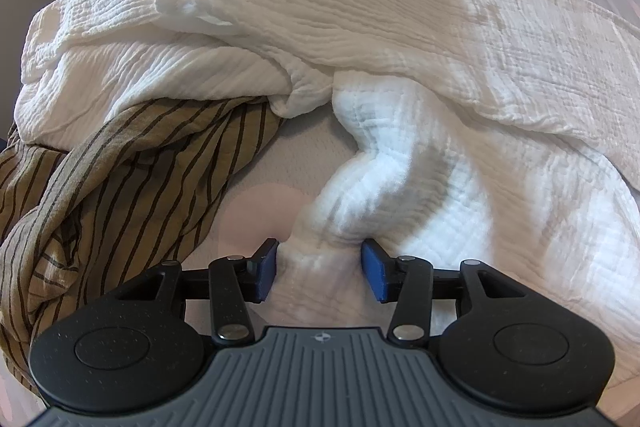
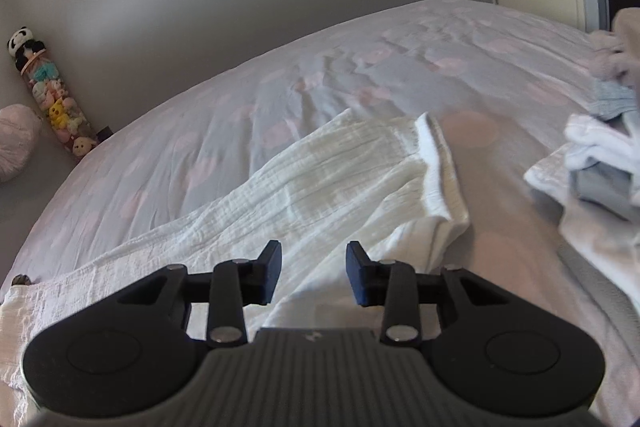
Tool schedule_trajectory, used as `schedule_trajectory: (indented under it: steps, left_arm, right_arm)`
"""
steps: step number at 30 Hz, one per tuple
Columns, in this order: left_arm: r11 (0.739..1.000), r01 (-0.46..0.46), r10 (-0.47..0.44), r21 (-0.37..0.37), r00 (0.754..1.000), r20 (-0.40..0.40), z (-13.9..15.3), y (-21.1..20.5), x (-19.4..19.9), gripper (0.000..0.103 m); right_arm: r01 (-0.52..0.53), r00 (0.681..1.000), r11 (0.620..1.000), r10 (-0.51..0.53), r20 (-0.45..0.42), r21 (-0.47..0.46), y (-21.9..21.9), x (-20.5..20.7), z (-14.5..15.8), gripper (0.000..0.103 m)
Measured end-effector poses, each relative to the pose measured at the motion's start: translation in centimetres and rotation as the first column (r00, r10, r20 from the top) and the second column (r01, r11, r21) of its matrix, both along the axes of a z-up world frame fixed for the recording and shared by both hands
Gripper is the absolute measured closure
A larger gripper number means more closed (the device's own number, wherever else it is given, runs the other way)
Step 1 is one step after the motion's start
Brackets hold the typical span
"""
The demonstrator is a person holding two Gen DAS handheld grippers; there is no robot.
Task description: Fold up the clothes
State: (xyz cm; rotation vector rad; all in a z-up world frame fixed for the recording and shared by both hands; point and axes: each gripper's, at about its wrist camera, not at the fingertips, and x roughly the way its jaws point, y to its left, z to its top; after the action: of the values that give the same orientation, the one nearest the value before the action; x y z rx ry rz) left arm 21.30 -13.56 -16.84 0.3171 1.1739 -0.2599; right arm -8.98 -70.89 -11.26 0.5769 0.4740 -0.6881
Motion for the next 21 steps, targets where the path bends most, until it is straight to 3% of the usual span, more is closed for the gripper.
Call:
schedule_trajectory:
  steps: [6, 9, 12, 15, 18, 21]
  left_arm:
    - [1.0, -0.002, 0.002, 0.0, 1.0, 0.002, 0.0, -0.1, 0.1, 0.059]
    - [1.0, -0.004, 0.004, -0.001, 1.0, 0.002, -0.1, -0.1, 0.1, 0.059]
    - [1.0, -0.003, 0.003, 0.003, 1.0, 0.003, 0.0, -0.1, 0.0, 0.059]
    - [1.0, -0.001, 0.001, 0.008, 1.0, 0.004, 0.0, -0.1, 0.0, 0.059]
    - [1.0, 0.003, -0.003, 0.017, 1.0, 0.007, 0.1, -0.1, 0.0, 0.059]
    - [1.0, 0.009, -0.009, 0.027, 1.0, 0.011, 0.0, -0.2, -0.1, 0.059]
  right_arm:
    - [0.118, 0.991, 0.991, -0.122, -0.063, -0.062, -1.2, -4.4, -0.3, 0.064]
    - [0.126, 0.982, 0.987, -0.137, -0.128, -0.095, -0.9, -5.8, -1.2, 0.064]
    - [0.08, 0.964, 0.989, -0.108, -0.244, -0.124, -0.6, -6.2, -3.0, 0.064]
    - [0.015, 0.952, 0.994, -0.047, -0.304, -0.105, -0.3, -5.7, -4.9, 0.064]
    - [-0.023, 0.946, 0.995, -0.01, -0.323, -0.098, -0.1, -4.3, -5.9, 0.064]
    - [-0.061, 0.958, 0.992, 0.027, -0.285, -0.11, 0.1, -2.6, -5.4, 0.065]
